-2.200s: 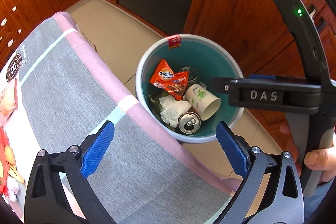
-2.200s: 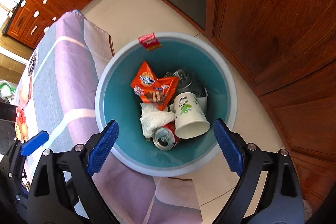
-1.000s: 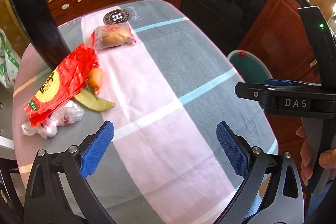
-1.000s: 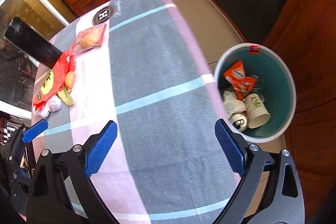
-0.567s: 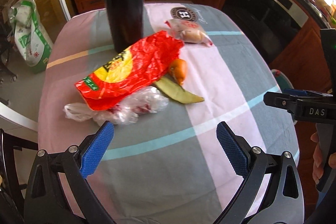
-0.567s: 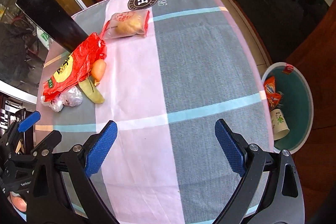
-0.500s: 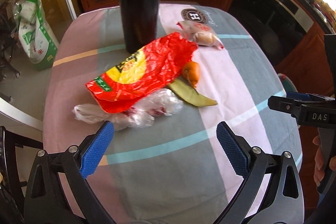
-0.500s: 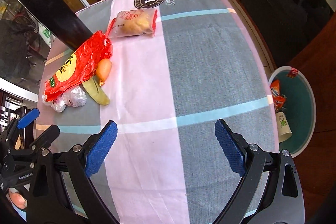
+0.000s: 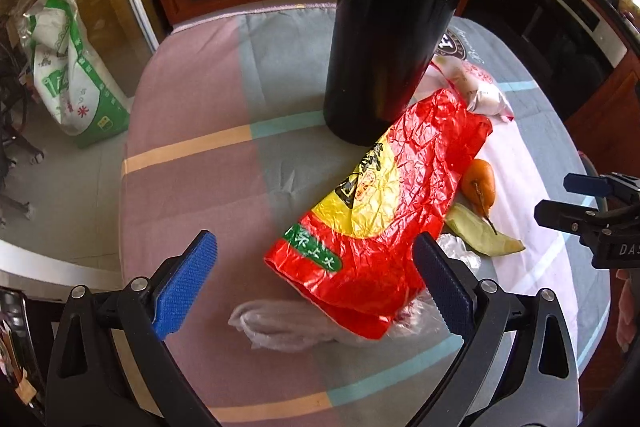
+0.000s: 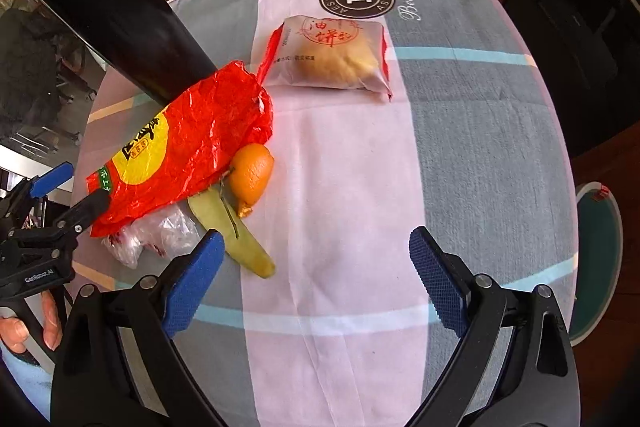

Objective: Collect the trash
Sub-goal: 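Grasp the red-yellow plastic bag with the left gripper while the right gripper grasps the orange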

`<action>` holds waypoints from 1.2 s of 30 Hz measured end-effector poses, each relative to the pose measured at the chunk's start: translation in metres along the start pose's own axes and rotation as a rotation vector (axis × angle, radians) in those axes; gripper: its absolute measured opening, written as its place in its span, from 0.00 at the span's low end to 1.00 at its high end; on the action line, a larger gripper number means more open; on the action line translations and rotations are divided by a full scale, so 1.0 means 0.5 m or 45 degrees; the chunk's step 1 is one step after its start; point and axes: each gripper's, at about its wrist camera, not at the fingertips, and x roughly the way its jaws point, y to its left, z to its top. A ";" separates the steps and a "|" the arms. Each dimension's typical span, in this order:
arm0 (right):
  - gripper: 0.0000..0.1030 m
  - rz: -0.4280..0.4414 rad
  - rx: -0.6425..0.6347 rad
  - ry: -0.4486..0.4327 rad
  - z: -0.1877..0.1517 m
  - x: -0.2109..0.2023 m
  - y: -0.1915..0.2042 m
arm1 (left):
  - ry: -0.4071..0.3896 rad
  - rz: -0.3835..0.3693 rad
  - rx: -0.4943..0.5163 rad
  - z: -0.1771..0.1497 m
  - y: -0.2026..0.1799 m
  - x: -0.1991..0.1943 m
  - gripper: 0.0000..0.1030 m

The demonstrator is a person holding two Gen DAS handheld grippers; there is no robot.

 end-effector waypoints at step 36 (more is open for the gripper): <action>0.24 0.073 -0.060 0.024 -0.093 0.041 -0.027 | 0.169 -0.322 0.175 -0.140 -0.213 0.015 0.36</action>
